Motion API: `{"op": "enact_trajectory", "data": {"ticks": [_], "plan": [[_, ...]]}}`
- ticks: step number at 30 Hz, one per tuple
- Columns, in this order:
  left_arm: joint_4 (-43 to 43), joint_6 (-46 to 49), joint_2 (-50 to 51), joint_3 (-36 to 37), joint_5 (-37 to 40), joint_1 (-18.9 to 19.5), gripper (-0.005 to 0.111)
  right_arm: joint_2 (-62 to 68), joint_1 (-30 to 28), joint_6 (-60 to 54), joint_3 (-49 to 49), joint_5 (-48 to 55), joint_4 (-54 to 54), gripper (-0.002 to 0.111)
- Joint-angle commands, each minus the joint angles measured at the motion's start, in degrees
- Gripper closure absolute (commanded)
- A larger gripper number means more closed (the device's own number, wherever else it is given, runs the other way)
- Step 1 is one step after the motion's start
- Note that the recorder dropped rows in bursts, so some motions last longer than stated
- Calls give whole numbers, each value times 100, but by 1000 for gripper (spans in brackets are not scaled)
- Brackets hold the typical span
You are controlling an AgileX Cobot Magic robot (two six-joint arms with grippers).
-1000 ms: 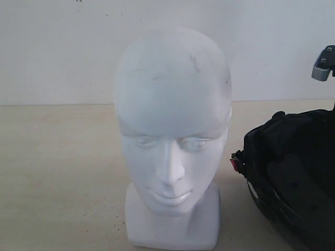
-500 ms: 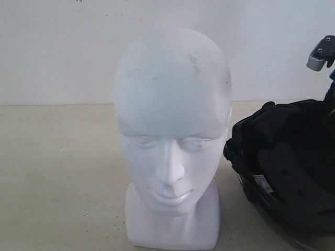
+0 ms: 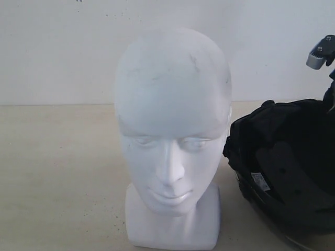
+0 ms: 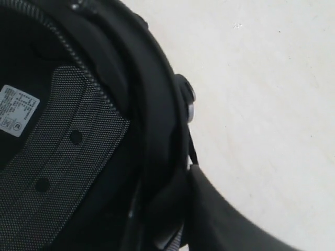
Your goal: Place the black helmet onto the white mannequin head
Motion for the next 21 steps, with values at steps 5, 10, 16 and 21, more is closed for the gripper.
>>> {"op": "enact_trajectory", "data": {"ticks": [5,10,16,21], "plan": [[9,-56,-18,17,-7,19,102,-55,-13,311,-20,-191,103,65],[9,-56,-18,17,-7,19,102,-55,-13,322,-20,-226,80,65],[9,-56,-18,17,-7,19,102,-91,-13,357,-20,-279,80,65],[9,-56,-18,17,-7,19,102,-388,-13,357,-29,-572,80,65]]}}
